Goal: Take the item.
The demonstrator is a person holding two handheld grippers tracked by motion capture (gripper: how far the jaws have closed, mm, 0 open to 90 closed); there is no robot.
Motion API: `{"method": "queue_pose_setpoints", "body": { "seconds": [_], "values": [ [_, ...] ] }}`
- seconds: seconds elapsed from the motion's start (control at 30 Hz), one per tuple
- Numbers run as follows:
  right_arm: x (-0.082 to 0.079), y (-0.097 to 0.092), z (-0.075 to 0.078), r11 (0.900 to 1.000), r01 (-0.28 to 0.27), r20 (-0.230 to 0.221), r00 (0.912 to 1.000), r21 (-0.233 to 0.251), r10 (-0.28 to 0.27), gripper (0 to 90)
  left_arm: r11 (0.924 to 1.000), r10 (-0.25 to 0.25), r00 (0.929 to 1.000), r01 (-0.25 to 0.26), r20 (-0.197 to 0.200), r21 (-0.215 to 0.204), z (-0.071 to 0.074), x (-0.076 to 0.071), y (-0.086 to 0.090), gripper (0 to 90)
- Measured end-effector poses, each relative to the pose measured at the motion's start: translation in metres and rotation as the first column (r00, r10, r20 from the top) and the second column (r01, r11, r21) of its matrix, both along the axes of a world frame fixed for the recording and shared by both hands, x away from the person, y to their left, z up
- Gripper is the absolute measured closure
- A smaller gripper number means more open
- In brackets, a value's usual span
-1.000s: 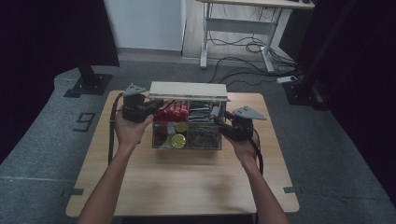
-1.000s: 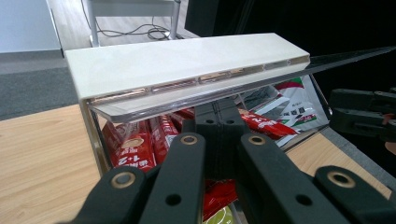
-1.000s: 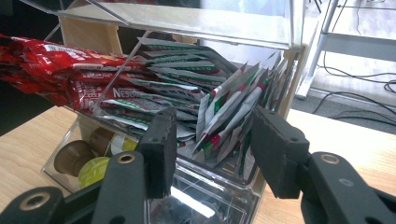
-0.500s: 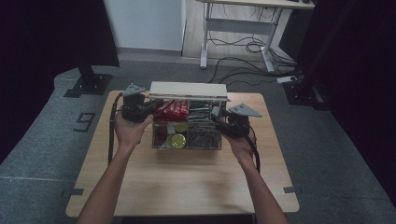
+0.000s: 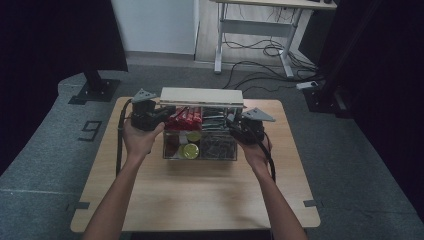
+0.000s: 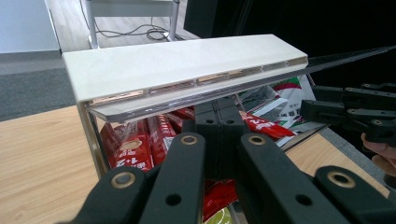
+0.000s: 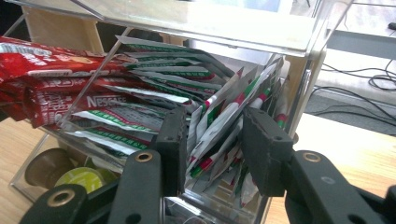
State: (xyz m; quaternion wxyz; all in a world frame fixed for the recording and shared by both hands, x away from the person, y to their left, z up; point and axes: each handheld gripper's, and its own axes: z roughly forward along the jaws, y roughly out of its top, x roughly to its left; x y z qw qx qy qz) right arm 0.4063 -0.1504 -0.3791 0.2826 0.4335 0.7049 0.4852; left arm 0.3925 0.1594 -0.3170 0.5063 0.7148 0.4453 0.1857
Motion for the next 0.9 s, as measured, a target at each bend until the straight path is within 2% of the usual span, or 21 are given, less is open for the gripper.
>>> {"method": "queue_pose_setpoints", "body": {
  "seconds": [0.27,0.47,0.67,0.77,0.8,0.83,0.9],
  "values": [
    [-0.003,0.003,0.006,0.9997,0.000,0.029,0.9996,-0.023,0.000,62.0,1.0000,-0.001,1.0000,0.001,0.000,0.000,0.000,0.000,-0.001,90.0],
    [-0.001,0.008,0.006,0.9997,-0.002,0.011,0.9999,-0.024,0.003,62.0,1.0000,-0.001,1.0000,0.001,0.000,-0.001,0.000,0.000,-0.001,90.0],
    [0.002,0.015,0.007,0.9974,0.021,0.004,0.9998,-0.069,-0.021,62.5,1.0000,-0.001,1.0000,0.001,0.000,-0.002,0.001,0.000,-0.001,90.0],
    [0.002,0.018,0.006,0.9950,0.033,0.004,0.9995,-0.094,-0.032,67.3,1.0000,-0.001,1.0000,0.001,0.000,-0.002,0.001,0.000,-0.001,90.0],
    [0.003,0.019,0.006,0.9942,0.036,0.000,0.9994,-0.102,-0.036,70.2,1.0000,-0.001,1.0000,0.001,0.000,-0.002,0.001,0.000,-0.001,90.0],
    [0.003,0.019,0.006,0.9935,0.039,-0.004,0.9992,-0.107,-0.039,77.1,1.0000,-0.001,1.0000,0.001,0.001,-0.002,0.000,0.000,-0.001,90.0],
    [0.004,0.019,0.005,0.9927,0.044,-0.006,0.9990,-0.113,-0.045,80.2,1.0000,-0.001,1.0000,0.001,0.000,-0.002,0.001,0.000,-0.001,90.0]
  ]
}}
